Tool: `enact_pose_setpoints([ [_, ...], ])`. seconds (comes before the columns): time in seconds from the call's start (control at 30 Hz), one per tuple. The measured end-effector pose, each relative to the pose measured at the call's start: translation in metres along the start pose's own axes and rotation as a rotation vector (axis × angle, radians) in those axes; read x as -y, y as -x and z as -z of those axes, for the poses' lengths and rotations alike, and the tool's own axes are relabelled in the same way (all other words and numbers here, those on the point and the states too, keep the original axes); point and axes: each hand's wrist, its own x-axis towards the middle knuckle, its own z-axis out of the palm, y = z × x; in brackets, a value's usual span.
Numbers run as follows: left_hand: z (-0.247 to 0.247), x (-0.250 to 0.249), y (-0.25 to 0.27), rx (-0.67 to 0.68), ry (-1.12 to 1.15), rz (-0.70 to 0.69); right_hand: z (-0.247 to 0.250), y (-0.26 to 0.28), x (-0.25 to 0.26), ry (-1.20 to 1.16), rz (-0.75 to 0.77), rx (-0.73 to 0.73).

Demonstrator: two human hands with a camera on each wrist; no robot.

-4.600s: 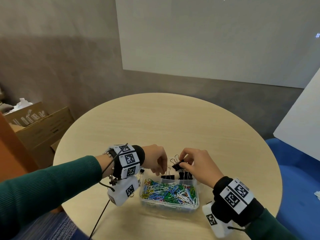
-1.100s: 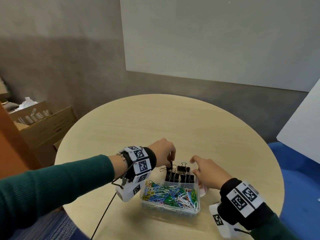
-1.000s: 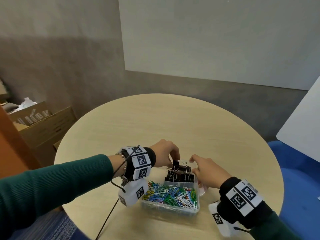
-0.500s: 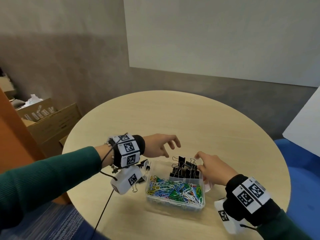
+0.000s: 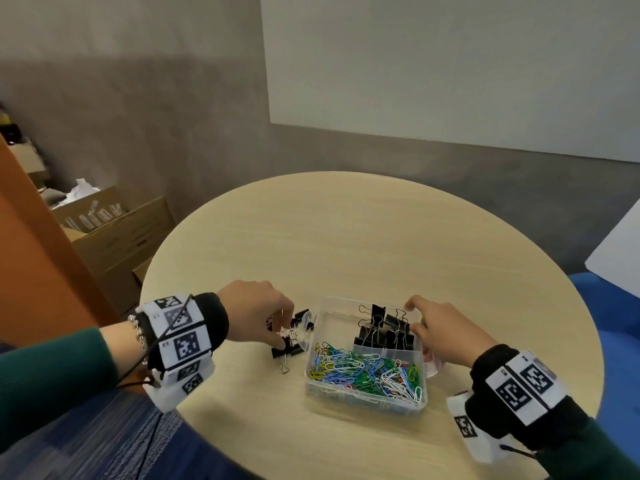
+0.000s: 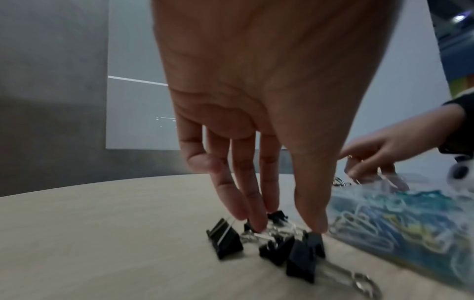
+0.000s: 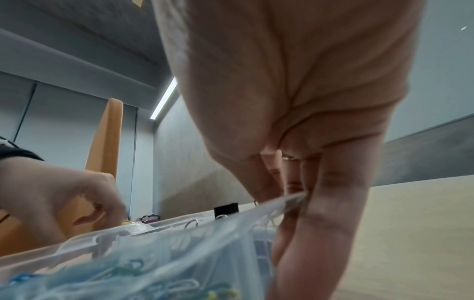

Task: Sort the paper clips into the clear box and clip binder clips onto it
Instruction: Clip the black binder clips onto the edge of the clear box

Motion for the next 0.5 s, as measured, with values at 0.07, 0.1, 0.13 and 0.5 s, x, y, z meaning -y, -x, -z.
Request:
enact_pose_setpoints([
  [0.07, -0.010, -0.002, -0.001, 0.002, -0.009, 0.003, 0.000, 0.001, 0.000, -0.007, 0.003, 0.000],
  [0.1, -0.013, -0.003, -0.002, 0.003, -0.013, 0.001, 0.000, 0.001, 0.000, -0.012, 0.003, 0.001],
  [0.13, -0.016, -0.004, -0.002, 0.003, -0.022, -0.002, 0.000, 0.001, 0.000, -0.015, 0.003, 0.002],
  [0.5, -0.025, -0.004, -0.003, -0.022, 0.121, -0.049, -0.003, 0.000, -0.002, -0.026, 0.008, 0.005],
])
